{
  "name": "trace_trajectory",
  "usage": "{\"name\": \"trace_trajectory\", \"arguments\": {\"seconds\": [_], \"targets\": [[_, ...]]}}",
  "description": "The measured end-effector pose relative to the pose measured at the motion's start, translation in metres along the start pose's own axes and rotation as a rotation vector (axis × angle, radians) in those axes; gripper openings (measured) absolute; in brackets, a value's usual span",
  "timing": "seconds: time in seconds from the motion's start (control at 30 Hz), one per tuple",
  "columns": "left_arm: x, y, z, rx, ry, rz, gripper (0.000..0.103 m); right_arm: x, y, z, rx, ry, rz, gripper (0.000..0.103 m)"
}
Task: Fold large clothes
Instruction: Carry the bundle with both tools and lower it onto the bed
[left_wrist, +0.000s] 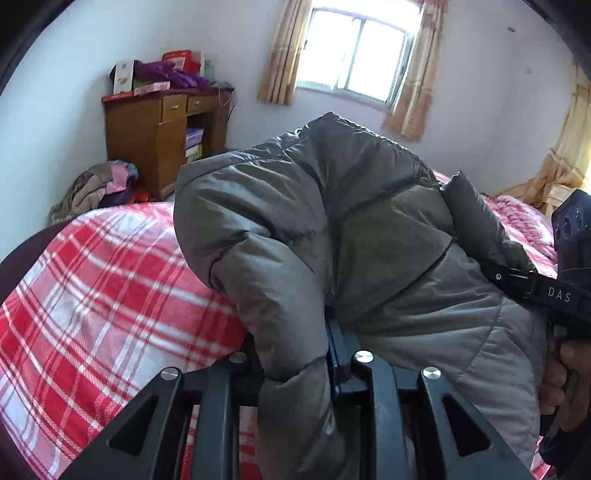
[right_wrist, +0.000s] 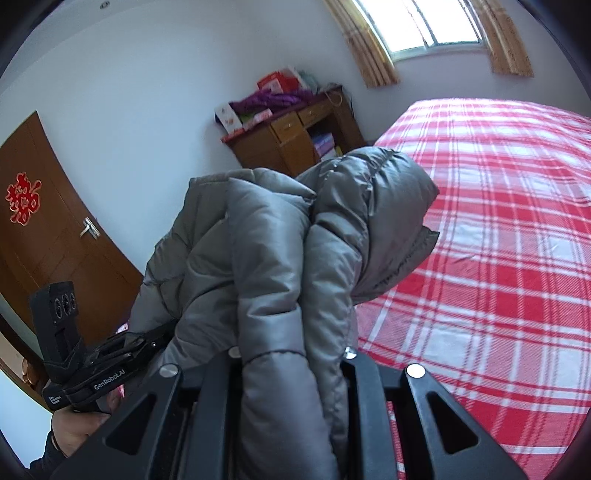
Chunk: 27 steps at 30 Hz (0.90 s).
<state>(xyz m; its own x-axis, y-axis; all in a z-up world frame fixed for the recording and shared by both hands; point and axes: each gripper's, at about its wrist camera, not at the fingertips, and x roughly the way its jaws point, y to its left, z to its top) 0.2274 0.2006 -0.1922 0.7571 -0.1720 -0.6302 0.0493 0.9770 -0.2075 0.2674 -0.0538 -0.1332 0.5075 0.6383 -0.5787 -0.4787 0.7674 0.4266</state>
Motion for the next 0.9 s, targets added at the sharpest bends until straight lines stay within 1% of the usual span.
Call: {"name": "trace_trajectory", "arguments": {"seconds": [0.17,0.27,0.33,0.37,0.4,0.43,0.47,0.5,0.67,0.87,0.9], "targets": [[0.010,0.013,-0.011,-0.030,0.025,0.006,0.027,0.025,-0.004,-0.008,0.018,0.048,-0.013,0.019],[0.010,0.015,-0.013,-0.033,0.022,0.020,0.033,0.031,-0.003,-0.013,0.020,0.064,-0.022,0.019],[0.011,0.013,-0.014,-0.028,0.021,0.040,0.041,0.036,-0.005,-0.014,0.028,0.073,-0.028,0.020],[0.011,0.012,-0.015,-0.026,0.021,0.053,0.047,0.038,-0.006,-0.015,0.032,0.078,-0.031,0.020],[0.012,0.012,-0.015,-0.025,0.022,0.066,0.056,0.039,-0.007,-0.015,0.035,0.083,-0.035,0.020],[0.013,0.012,-0.016,-0.026,0.026,0.088,0.062,0.041,-0.008,-0.016,0.039,0.087,-0.039,0.021],[0.014,0.012,-0.016,-0.032,0.025,0.116,0.075,0.043,-0.010,-0.017,0.043,0.092,-0.041,0.021],[0.014,0.013,-0.016,-0.039,0.020,0.137,0.079,0.045,-0.011,-0.017,0.043,0.096,-0.045,0.022],[0.020,0.021,-0.020,-0.076,0.026,0.126,0.084,0.052,-0.015,-0.023,0.044,0.108,-0.072,0.027],[0.026,0.024,-0.022,-0.099,0.035,0.138,0.092,0.058,-0.021,-0.031,0.055,0.119,-0.079,0.034],[0.027,0.024,-0.021,-0.100,0.037,0.144,0.094,0.059,-0.022,-0.031,0.056,0.119,-0.082,0.036]]}}
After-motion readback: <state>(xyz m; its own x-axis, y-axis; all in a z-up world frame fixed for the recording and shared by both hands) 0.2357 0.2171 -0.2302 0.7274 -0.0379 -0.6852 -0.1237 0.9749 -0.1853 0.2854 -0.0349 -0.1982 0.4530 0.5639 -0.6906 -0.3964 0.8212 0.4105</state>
